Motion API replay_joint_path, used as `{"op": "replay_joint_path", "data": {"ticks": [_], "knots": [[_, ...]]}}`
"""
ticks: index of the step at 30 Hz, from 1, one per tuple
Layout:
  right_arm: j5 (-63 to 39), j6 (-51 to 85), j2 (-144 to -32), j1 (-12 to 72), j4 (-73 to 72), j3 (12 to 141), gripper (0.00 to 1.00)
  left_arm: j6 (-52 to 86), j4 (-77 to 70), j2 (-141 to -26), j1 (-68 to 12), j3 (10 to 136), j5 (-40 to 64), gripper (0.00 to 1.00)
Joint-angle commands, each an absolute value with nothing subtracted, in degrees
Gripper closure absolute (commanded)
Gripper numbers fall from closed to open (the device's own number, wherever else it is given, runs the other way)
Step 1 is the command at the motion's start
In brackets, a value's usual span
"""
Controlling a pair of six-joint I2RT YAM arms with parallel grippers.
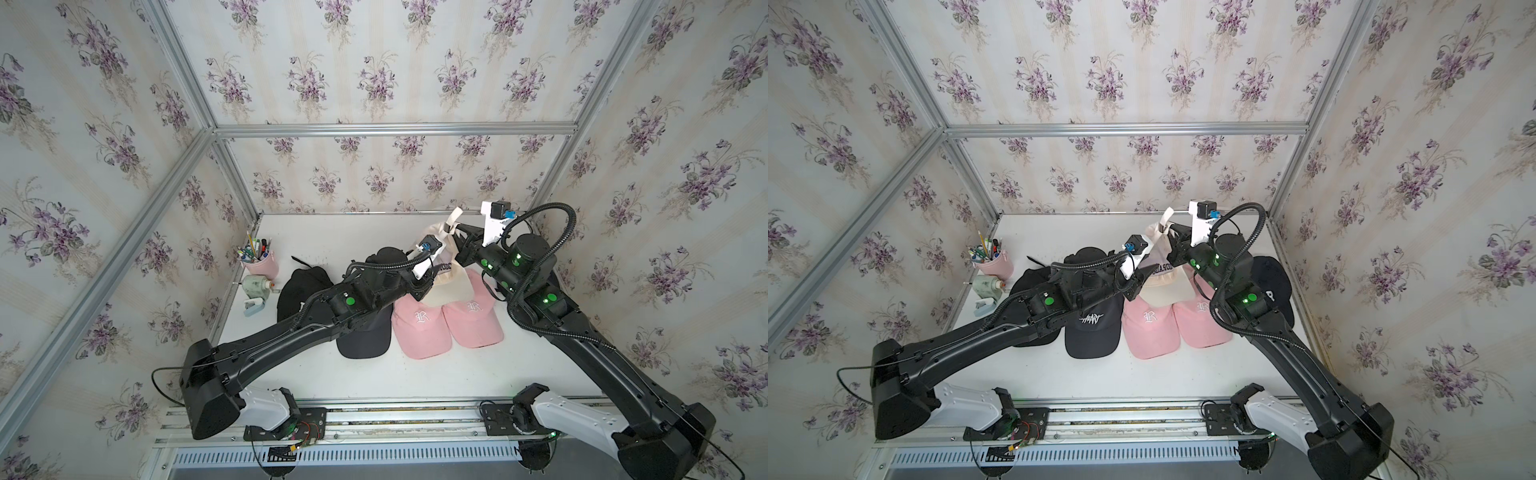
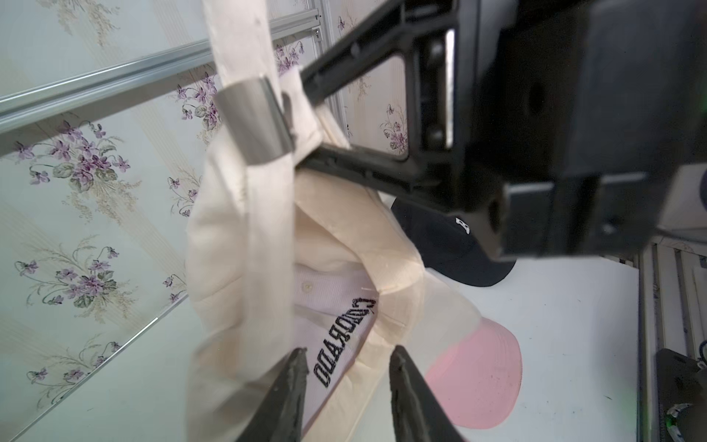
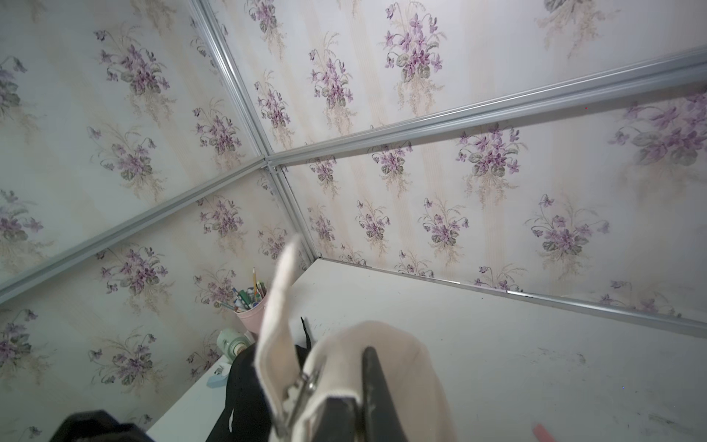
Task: Open the adjustable buckle of the baseball cap
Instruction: Open the adjustable buckle on the baseball cap.
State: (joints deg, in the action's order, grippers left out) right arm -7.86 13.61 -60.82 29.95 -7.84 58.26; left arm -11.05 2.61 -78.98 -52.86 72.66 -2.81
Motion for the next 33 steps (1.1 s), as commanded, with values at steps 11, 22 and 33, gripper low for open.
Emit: {"op": "replay_joint_path", "data": {"ticks": [11,22,33], "knots": [[-10.3,5.1,-60.8,30.0,-6.7,58.4,1.0,-12.4,9.9,-85.4,-49.1,91.4,5.9,0.47],[-8.4,4.4,-60.7,30.4,-4.9,58.6,1.0,-7.0,10.2,-92.3,-47.4,98.2,2.5,0.44],[-2.3,6.9,-59.0,30.4,-6.7,57.3,1.0,-3.8,5.4,-88.0,-46.5,90.6,-2.0,0.94]]}}
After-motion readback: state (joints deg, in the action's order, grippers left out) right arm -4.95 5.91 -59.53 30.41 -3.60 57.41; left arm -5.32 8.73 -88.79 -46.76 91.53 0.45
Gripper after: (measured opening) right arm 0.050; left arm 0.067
